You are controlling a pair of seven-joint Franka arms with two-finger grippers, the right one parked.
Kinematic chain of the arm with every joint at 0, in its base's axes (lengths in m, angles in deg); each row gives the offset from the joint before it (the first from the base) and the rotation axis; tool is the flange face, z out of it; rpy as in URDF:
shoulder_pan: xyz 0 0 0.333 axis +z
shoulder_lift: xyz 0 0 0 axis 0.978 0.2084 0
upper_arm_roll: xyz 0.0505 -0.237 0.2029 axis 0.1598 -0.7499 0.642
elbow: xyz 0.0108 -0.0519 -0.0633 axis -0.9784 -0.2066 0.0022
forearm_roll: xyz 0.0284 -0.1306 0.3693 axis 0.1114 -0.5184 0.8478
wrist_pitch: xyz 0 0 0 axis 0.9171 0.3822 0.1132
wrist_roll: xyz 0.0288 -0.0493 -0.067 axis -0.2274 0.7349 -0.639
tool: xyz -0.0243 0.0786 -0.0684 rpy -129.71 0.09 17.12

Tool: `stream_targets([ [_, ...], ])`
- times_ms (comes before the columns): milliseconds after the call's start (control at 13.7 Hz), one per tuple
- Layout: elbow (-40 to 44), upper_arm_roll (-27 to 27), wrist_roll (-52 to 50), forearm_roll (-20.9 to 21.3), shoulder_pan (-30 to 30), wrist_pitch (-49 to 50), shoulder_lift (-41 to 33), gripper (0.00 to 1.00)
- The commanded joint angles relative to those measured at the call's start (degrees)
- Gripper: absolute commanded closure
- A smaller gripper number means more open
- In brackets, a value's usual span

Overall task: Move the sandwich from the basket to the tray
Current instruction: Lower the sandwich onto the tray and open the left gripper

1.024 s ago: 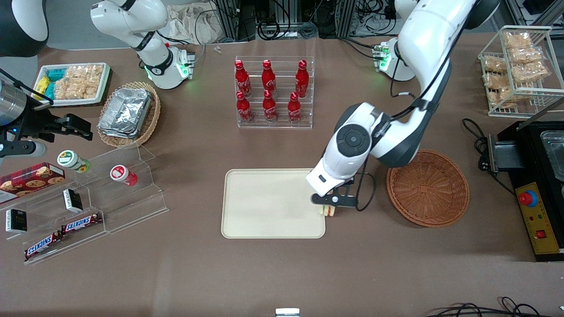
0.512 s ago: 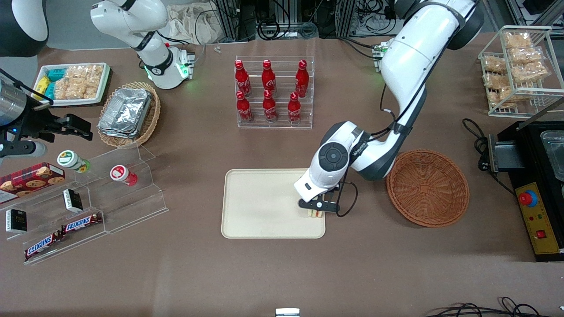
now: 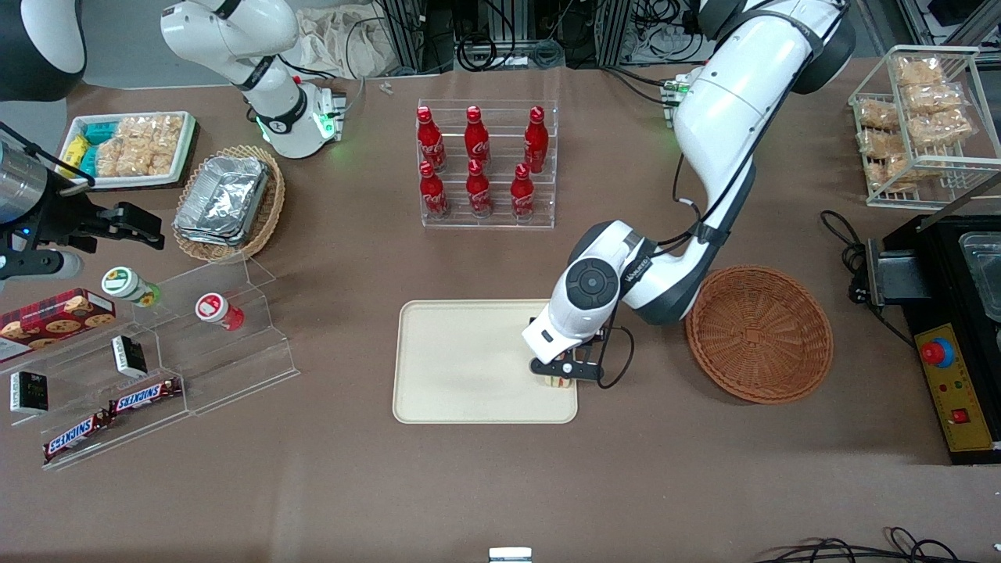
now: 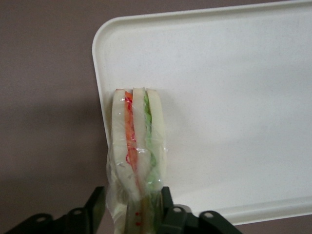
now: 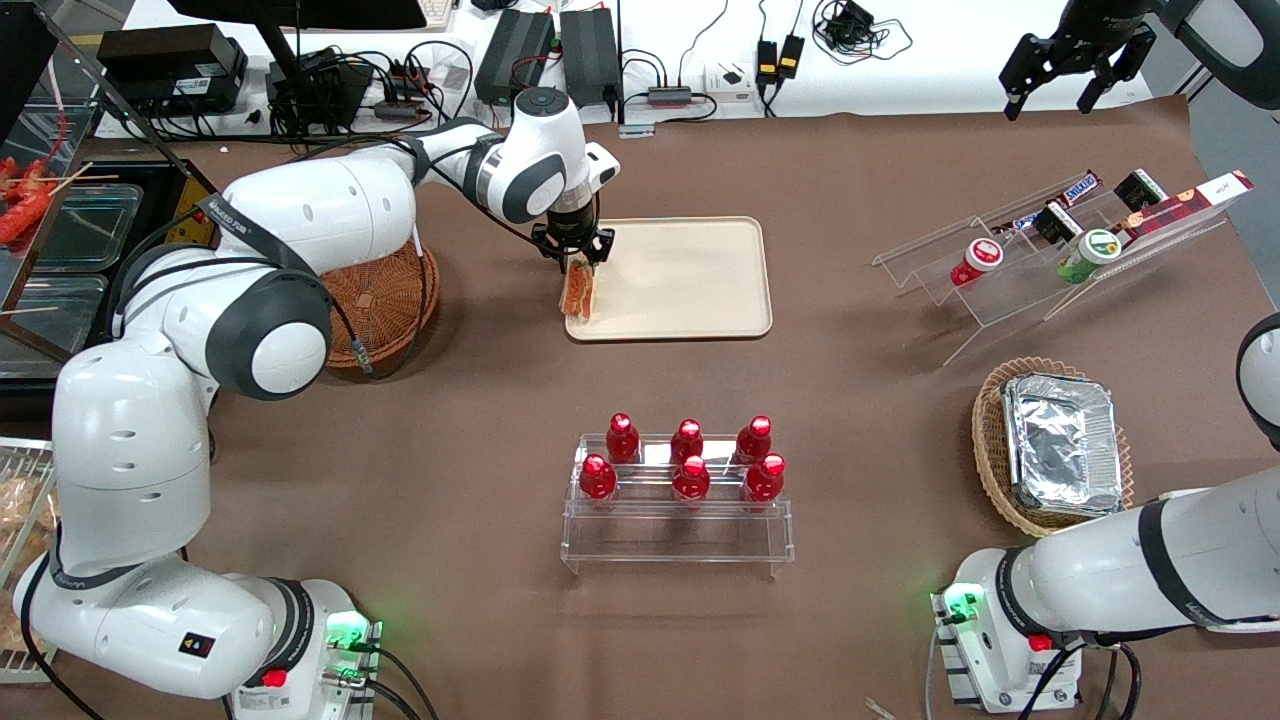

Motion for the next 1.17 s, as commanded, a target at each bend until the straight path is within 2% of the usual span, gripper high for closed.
stream_targets([
  [0,1.2,0.4,-1.3,0.1,-0.3,0.9,-0.4,0.01],
  [585,1.2,0.4,-1.4,0.1,-0.3,1.0,-0.8,0.01],
  [1098,1.0,0.3,-4.0,-1.8,1.7,5.8,-5.9,0.01],
])
